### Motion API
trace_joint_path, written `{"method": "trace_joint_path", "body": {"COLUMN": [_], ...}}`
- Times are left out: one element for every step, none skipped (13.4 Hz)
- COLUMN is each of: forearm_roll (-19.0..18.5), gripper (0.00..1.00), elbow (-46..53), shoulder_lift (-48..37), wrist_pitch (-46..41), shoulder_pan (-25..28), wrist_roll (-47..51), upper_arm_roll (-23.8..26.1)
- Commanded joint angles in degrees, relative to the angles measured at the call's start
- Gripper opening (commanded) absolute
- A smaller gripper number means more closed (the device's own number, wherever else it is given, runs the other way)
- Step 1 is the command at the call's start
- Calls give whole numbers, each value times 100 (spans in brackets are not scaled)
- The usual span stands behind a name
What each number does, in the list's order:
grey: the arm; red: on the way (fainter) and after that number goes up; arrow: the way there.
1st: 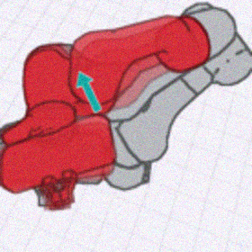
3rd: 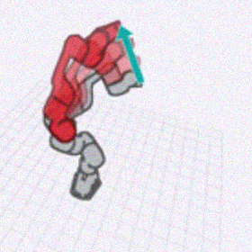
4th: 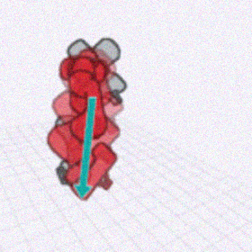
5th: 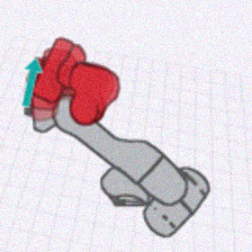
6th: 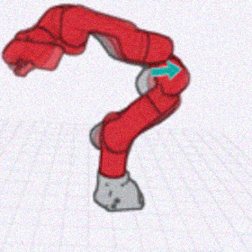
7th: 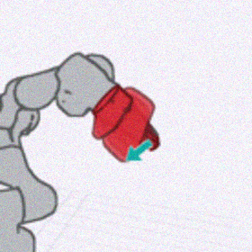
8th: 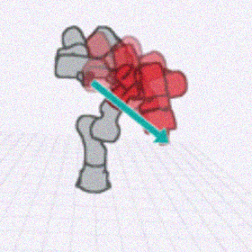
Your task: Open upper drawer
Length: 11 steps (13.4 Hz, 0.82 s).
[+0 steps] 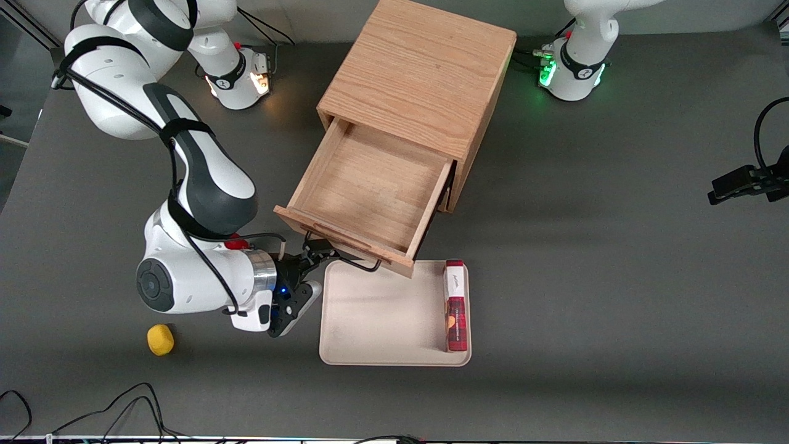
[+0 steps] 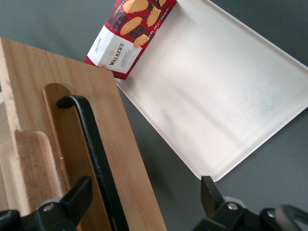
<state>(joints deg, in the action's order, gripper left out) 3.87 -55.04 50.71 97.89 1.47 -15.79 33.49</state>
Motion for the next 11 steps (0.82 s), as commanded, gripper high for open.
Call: {"method": "trace_joint_path", "body": {"forearm_roll": [-97, -97, -114, -175, -228, -237, -229, -176, -202, -193, -167], "gripper": [100, 100, 100, 100, 100, 100, 100, 100, 100, 100, 100], "elbow": [230, 221, 204, 169, 134, 133, 116, 46, -76, -443, -742], "shoulder_lift": [-497, -831, -1148, -1490, -1781, -2079, -2370, -2634, -2941, -3240, -3504], "wrist_pitch": [-392, -454, -620, -822, -989, -1217, -1332, -1699, -2347, -2875, -3089], "shoulder_pan": [20, -58, -172, -226, -261, -296, -305, -314, -314, -314, -314], "wrist_roll": [-82, -74, -56, -30, -47, -12, 58, 189, 486, 1229, 2071], "upper_arm_roll": [9, -17, -35, -140, -376, -543, -710, -930, -1045, -1142, -1204]}}
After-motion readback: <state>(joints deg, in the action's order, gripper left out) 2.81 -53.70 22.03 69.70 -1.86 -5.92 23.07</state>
